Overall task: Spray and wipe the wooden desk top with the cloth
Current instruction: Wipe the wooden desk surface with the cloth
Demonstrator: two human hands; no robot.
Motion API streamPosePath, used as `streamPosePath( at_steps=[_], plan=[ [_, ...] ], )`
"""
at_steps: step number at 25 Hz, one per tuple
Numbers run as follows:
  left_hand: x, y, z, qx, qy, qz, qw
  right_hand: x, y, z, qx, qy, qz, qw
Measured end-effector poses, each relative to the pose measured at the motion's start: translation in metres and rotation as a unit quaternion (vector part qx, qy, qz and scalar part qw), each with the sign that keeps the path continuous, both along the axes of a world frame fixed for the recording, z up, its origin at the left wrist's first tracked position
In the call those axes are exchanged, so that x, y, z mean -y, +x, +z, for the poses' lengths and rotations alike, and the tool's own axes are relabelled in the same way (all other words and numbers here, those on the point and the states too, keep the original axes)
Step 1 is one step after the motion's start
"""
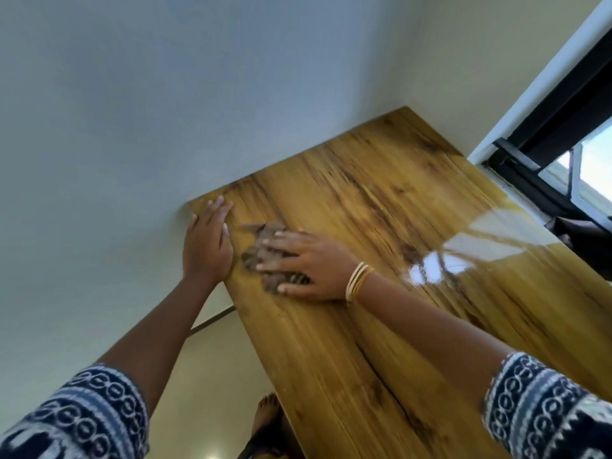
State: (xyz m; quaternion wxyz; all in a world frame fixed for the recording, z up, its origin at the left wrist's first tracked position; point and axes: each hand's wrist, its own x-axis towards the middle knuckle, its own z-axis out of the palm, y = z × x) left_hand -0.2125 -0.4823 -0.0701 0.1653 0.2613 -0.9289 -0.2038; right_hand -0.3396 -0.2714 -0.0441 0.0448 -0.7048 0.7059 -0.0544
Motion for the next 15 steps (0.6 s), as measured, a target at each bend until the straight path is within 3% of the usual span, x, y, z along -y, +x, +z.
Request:
streamPosePath(
  at_steps=[3,7,9,10,12,15],
  plan=[
    [0.002,0.0,-0.005,-0.013,0.007,0.001,1.0,-0.02,-0.108,0.001,0.02,-0.043,-0.205,0.978],
    [0.001,-0.002,-0.008,-0.032,0.01,0.012,0.999,-0.064,-0.197,0.009,0.034,-0.018,-0.548,0.836],
    [0.0,-0.004,-0.009,-0.041,0.012,0.02,0.999,-0.05,-0.189,0.01,0.026,-0.001,-0.619,0.785],
    [-0.001,-0.005,-0.009,-0.044,0.013,0.022,0.999,-0.034,-0.178,0.009,0.026,-0.005,-0.629,0.777],
    [-0.002,-0.004,-0.007,-0.048,0.012,0.026,0.998,0.008,-0.144,0.007,0.021,-0.019,-0.587,0.809],
    [-0.006,-0.003,-0.003,-0.047,0.017,0.056,0.997,0.075,-0.073,0.0,-0.002,-0.041,-0.438,0.898]
  ],
)
